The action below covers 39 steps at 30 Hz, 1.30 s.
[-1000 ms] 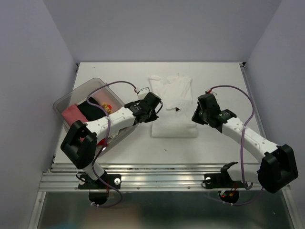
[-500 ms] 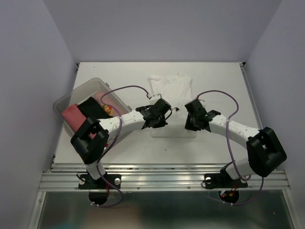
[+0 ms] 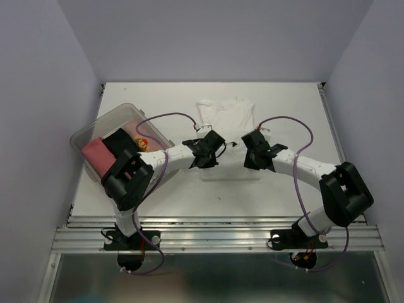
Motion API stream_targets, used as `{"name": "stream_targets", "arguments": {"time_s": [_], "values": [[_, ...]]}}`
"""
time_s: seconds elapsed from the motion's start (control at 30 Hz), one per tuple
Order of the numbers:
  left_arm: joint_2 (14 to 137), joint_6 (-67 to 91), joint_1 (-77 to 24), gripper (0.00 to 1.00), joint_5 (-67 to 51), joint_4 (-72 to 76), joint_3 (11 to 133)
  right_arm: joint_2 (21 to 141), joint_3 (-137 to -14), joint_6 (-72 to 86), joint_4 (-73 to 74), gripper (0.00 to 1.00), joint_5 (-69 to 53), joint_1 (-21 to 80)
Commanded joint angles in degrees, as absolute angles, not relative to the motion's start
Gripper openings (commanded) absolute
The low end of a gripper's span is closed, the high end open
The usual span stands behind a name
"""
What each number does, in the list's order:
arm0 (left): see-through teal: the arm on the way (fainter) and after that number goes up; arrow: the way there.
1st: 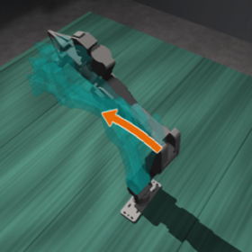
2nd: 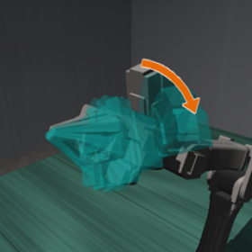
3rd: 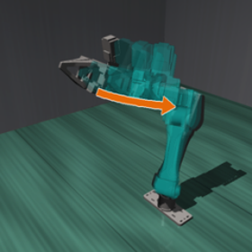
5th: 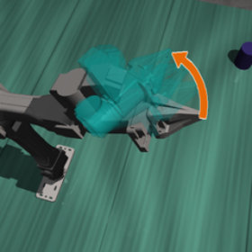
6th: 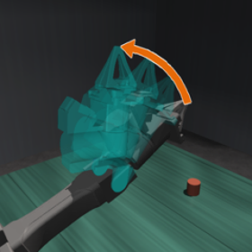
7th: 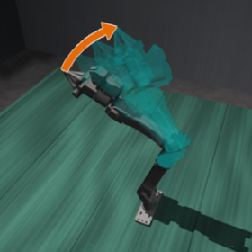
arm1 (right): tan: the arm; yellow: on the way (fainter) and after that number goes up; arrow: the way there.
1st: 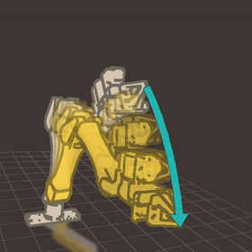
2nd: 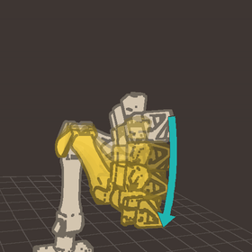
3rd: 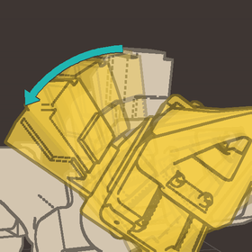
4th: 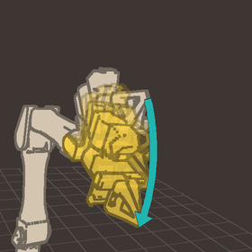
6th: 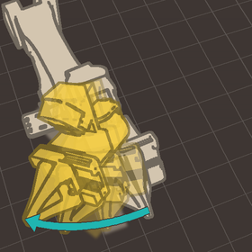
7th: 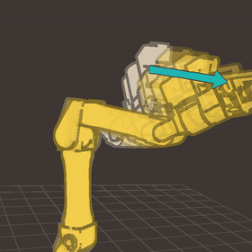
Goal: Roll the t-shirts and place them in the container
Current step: Roll the T-shirt to the center of the board.
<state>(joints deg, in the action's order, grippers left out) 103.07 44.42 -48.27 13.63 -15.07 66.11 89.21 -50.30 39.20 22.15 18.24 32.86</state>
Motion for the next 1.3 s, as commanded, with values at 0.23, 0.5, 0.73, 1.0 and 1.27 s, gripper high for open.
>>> {"name": "stream_targets", "arguments": {"time_s": [0.23, 0.5, 0.73, 1.0, 1.27], "values": [[97.1, 43.1, -48.4, 0.00, 13.4, -16.2, 69.6, 82.2, -48.6, 38.0, 23.9, 0.01, 24.4, 32.3], [104.8, 42.8, -48.4, 0.00, 14.1, -15.2, 69.3, 91.8, -46.5, 38.1, 18.9, 0.01, 23.9, 30.4], [99.3, 42.6, -48.5, 0.00, 16.3, -15.8, 67.3, 84.3, -44.7, 39.2, 21.8, 0.01, 21.4, 30.4], [83.9, 43.9, -48.5, 0.03, 20.6, -16.3, 63.7, 69.9, -42.6, 40.0, 29.2, 0.11, 21.4, 29.1], [80.8, 50.5, -49.1, 0.20, 19.3, -18.1, 55.1, 64.9, -34.7, 42.1, 25.1, 0.48, 4.9, 21.6]]}}
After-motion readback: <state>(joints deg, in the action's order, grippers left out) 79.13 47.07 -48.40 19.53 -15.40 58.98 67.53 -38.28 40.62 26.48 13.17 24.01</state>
